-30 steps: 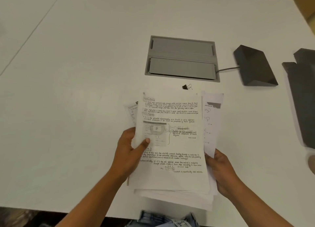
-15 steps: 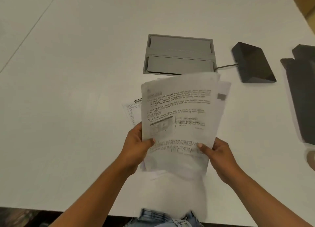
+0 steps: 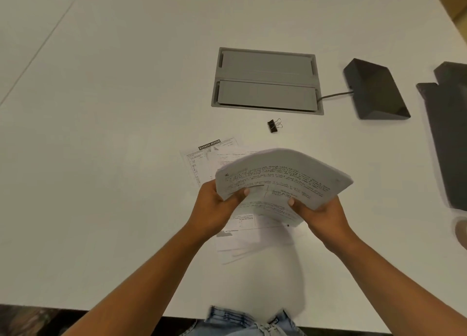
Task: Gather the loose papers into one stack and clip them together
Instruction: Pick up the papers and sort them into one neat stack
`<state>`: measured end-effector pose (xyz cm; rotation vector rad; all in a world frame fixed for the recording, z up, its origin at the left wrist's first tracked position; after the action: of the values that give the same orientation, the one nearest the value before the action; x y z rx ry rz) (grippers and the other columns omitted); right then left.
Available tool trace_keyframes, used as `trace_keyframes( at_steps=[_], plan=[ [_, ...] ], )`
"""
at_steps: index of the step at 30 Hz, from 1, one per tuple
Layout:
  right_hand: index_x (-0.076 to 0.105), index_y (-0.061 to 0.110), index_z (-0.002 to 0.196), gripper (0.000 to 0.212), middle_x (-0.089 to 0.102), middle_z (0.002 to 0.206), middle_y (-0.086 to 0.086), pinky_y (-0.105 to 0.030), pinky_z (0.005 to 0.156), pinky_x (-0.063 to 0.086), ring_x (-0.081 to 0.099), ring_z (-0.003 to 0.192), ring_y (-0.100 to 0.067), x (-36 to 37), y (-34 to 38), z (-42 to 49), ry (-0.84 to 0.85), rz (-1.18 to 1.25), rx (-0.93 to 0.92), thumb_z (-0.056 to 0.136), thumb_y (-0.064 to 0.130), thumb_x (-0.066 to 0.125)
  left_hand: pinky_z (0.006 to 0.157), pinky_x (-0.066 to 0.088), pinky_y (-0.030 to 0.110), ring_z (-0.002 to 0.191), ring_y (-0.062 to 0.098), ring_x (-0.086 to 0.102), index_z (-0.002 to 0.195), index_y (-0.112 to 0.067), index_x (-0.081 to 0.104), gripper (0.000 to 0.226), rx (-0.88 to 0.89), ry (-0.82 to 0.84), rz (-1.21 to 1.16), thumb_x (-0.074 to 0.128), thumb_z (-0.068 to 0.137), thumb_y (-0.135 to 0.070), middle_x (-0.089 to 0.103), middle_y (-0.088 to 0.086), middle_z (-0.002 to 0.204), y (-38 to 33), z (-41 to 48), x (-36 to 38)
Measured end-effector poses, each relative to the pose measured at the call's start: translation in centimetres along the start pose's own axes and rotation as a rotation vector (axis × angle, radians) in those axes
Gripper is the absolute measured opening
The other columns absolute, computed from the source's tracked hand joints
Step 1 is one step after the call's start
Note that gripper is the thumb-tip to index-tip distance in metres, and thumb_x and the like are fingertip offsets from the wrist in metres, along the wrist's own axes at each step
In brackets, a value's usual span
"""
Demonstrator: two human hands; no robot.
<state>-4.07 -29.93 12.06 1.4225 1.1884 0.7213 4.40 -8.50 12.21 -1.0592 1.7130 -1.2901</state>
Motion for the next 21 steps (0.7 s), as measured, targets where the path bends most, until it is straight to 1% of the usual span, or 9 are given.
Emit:
trace_keyframes(
  at_steps=[2,5,9,11,14,16,18,19,21],
  plan=[
    [0.064,0.040,0.105,0.036,0.073,0.108,0.006,-0.030,0.081,0.058,0.069,0.099,-0.007,0.1,-0.7,0.1,0.003,-0.017,0.018,0.086,0.010,0.072,0.086,0.059,0.029,0.104,0.012,0.069,0.114,-0.035,0.067,0.028,-0.007,-0.014,0.006,0.069,0.091,-0.019,0.073,-0.009,0.112,0.5,0.2,0.1],
    [0.059,0.045,0.106,0.034,0.069,0.110,0.016,-0.020,0.079,0.054,0.065,0.100,0.003,0.2,-1.6,0.0,0.021,-0.083,0.034,0.092,0.015,0.064,0.083,0.060,0.029,0.103,0.018,0.069,0.120,-0.026,0.066,0.027,-0.036,-0.008,0.054,0.064,0.094,-0.021,0.073,-0.002,0.112,1.4,0.2,0.4],
    [0.054,0.035,0.115,0.030,0.059,0.108,0.024,-0.002,0.070,0.048,0.058,0.093,0.016,0.0,-2.6,-0.5,0.020,-0.167,0.050,0.095,0.013,0.059,0.081,0.061,0.029,0.095,0.017,0.069,0.113,-0.035,0.063,0.021,-0.006,-0.018,0.081,0.061,0.096,-0.023,0.072,-0.007,0.101,1.8,0.2,0.9],
    [0.053,0.028,0.120,0.031,0.058,0.108,0.023,0.001,0.070,0.046,0.055,0.091,0.024,-0.7,-3.2,-0.7,-0.005,-0.188,0.048,0.095,0.011,0.058,0.080,0.060,0.032,0.093,0.018,0.069,0.110,-0.037,0.063,0.019,0.010,-0.011,0.087,0.060,0.096,-0.024,0.073,-0.002,0.100,1.8,0.3,1.6],
    [0.054,0.026,0.118,0.031,0.060,0.108,0.018,0.002,0.070,0.045,0.055,0.090,0.026,-2.0,-3.5,-0.8,-0.051,-0.194,0.036,0.094,0.008,0.059,0.077,0.057,0.052,0.079,0.026,0.065,0.095,-0.042,0.066,0.007,0.026,0.017,0.082,0.060,0.092,-0.043,0.073,0.021,0.096,1.8,0.6,2.9],
    [0.054,0.024,0.119,0.031,0.060,0.110,0.018,0.000,0.070,0.047,0.055,0.091,0.025,-2.9,-3.7,-1.0,-0.073,-0.204,0.028,0.094,0.006,0.059,0.077,0.054,0.058,0.075,0.030,0.062,0.093,-0.036,0.071,0.022,0.028,0.042,0.080,0.057,0.088,-0.051,0.070,0.027,0.096,2.4,0.9,4.0],
    [0.053,0.025,0.119,0.032,0.060,0.111,0.018,-0.006,0.072,0.048,0.055,0.092,0.024,-3.9,-3.8,-1.3,-0.096,-0.215,0.029,0.094,0.005,0.059,0.075,0.055,0.056,0.079,0.040,0.065,0.102,-0.025,0.071,0.029,0.020,0.069,0.095,0.057,0.091,-0.048,0.071,0.026,0.095,2.8,1.2,5.0],
    [0.053,0.025,0.119,0.033,0.060,0.111,0.018,-0.009,0.075,0.046,0.056,0.092,0.023,-4.4,-4.0,-1.5,-0.108,-0.214,0.033,0.094,0.005,0.060,0.072,0.055,0.053,0.078,0.040,0.065,0.103,-0.019,0.071,0.030,0.013,0.083,0.106,0.058,0.093,-0.044,0.071,0.026,0.094,2.8,1.2,5.5],
    [0.053,0.024,0.119,0.033,0.060,0.111,0.019,-0.013,0.077,0.044,0.056,0.092,0.023,-5.1,-4.2,-1.9,-0.129,-0.209,0.041,0.093,0.005,0.060,0.062,0.050,0.042,0.067,0.030,0.059,0.100,-0.006,0.072,0.031,0.003,0.105,0.118,0.060,0.096,-0.034,0.070,0.028,0.087,2.8,1.3,6.2]
  ],
)
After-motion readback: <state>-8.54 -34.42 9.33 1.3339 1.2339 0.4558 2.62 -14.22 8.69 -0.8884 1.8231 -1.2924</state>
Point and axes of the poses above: each hand's wrist, its own z-axis towards the middle knuckle, its own x-axis out of the palm, y = z × x, the point moved 6 cm from there along z, towards the middle knuckle
